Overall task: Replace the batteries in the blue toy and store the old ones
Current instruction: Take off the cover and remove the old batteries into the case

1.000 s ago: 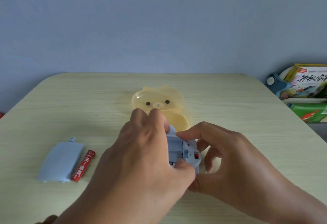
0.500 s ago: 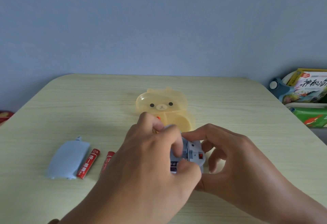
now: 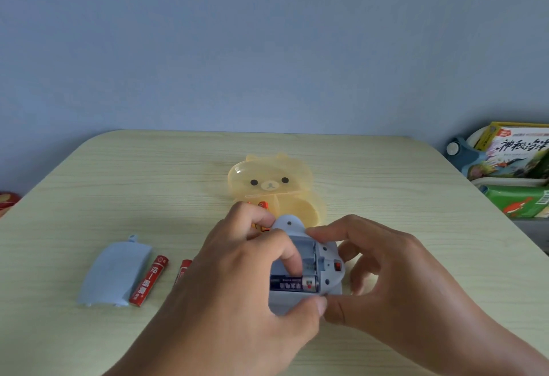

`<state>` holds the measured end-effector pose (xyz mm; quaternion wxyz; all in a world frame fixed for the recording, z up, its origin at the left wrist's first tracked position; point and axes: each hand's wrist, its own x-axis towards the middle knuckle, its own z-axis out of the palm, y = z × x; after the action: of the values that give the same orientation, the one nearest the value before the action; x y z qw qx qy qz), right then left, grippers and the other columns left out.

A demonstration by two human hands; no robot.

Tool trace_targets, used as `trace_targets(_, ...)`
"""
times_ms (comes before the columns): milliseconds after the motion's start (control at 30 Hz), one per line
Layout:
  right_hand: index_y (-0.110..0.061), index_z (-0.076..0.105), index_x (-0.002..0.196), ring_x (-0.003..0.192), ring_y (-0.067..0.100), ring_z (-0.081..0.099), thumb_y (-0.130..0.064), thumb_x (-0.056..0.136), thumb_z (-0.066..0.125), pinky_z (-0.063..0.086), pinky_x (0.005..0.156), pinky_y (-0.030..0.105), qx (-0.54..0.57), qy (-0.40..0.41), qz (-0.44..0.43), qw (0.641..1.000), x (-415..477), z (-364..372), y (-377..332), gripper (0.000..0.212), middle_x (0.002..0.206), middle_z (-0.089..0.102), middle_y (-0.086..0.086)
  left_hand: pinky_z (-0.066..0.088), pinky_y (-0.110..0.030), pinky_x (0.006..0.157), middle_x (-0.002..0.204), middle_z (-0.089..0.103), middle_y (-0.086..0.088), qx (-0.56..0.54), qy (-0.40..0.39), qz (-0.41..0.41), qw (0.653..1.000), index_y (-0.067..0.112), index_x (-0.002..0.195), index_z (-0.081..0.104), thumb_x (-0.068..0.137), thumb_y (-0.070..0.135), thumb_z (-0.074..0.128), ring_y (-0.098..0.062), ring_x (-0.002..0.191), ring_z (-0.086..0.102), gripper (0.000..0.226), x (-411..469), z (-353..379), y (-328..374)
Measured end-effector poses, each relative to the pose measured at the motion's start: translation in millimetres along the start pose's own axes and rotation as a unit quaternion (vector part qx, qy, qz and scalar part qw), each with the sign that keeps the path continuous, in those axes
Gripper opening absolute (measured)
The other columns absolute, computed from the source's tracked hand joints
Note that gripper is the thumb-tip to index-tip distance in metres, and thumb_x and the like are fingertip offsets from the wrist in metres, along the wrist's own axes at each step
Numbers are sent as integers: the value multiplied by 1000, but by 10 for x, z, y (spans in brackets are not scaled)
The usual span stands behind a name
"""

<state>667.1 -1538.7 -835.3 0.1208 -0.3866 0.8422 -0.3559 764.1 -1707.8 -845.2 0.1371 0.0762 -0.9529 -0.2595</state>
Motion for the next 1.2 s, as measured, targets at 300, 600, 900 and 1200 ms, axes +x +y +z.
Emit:
trace_targets(300,-48,67,102,74,1,64,-38,50,95,46,54,8,-4,-1,16,1000,-4,-24,-10,60,101,63,-30,32,1,78,120,27,34,-40,-10,-11,999,42,87,56,62,76,49,15,120,33,43,38,41,4)
trace_targets(600,-63,61,99,60,14,63,-43,39,95,49,55,14,6,-9,66,998,41,-38,-40,72,94,66,-23,47,-16,59,78,70,13,-156,117,-29,980,30,76,64,80,53,67,-6,70,66,23,289,-226,-110)
trace_targets(900,-61,61,102,60,8,62,-44,38,93,48,54,9,27,-14,74,997,33,-62,-84,74,92,67,-26,53,-20,57,74,74,14,-170,87,-85,978,33,82,73,91,22,69,-7,54,71,15,715,-303,-452)
trace_targets(1200,-61,62,104,58,11,61,-49,37,92,52,59,17,31,-11,83,996,23,-60,-66,75,91,68,-21,60,-37,86,89,79,4,-211,-7,-93,973,36,105,73,63,25,93,-9,80,76,48,693,-310,-558)
